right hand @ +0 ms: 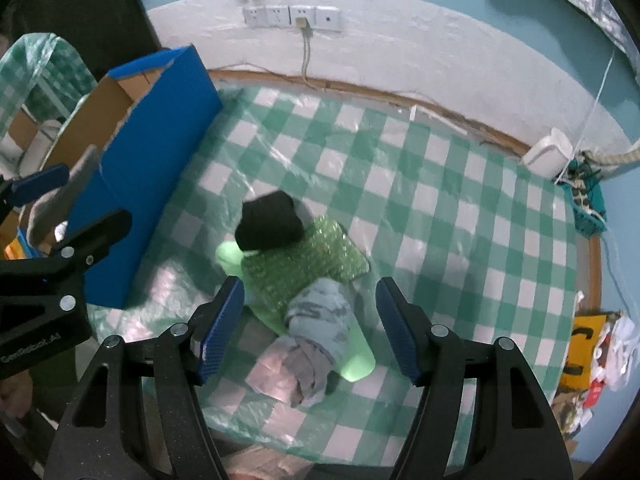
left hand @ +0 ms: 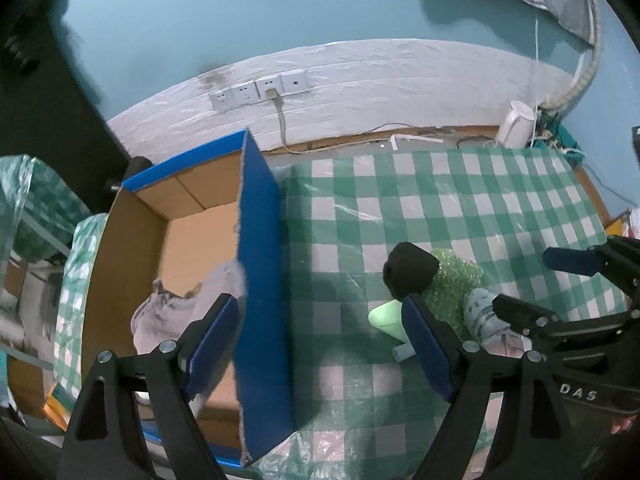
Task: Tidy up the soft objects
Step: 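Move both tools back over the remaining items on the tablecloth, then grasp silver-taped bundle with right tool while left tool grasps black sponge, then carry silver bundle into box with right tool while left tool drops black sponge in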
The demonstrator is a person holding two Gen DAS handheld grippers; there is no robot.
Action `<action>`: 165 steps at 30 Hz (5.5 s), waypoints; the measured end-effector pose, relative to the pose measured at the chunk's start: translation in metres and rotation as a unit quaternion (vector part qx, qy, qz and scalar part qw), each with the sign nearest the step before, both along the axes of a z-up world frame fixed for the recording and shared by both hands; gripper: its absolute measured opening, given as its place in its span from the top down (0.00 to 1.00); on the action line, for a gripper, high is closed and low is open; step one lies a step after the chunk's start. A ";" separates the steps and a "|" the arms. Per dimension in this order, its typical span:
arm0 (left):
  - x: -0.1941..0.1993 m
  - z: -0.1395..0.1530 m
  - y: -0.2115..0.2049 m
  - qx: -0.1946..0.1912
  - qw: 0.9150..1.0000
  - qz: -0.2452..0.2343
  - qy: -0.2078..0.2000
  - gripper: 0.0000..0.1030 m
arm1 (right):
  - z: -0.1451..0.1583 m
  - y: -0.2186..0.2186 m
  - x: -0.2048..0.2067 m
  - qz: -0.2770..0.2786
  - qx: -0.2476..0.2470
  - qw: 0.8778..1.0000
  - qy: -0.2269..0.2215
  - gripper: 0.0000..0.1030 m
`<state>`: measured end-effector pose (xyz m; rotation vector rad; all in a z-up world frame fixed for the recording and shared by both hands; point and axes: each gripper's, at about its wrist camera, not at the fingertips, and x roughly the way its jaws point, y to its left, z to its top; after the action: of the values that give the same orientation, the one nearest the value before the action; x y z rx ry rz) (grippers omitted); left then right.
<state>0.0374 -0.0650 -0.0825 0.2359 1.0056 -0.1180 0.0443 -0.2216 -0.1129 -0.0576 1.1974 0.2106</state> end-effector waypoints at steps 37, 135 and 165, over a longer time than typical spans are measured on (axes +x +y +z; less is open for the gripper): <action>0.052 -0.076 -0.037 -0.030 0.994 -0.010 0.104 0.17 | -0.069 -0.048 0.009 -0.026 0.028 0.997 0.072 0.58; 0.012 0.023 0.007 -0.058 0.998 -0.001 -0.020 0.59 | 0.038 -0.007 0.015 -0.005 0.041 0.998 -0.056 0.58; 0.003 0.032 0.116 -0.078 0.992 0.094 -0.037 0.59 | 0.060 0.116 0.034 0.092 0.048 0.992 -0.067 0.58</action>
<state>0.0409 0.0515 -0.0501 0.0027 0.9339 -0.0165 0.0783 -0.1057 -0.0531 -0.0970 1.0465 0.4207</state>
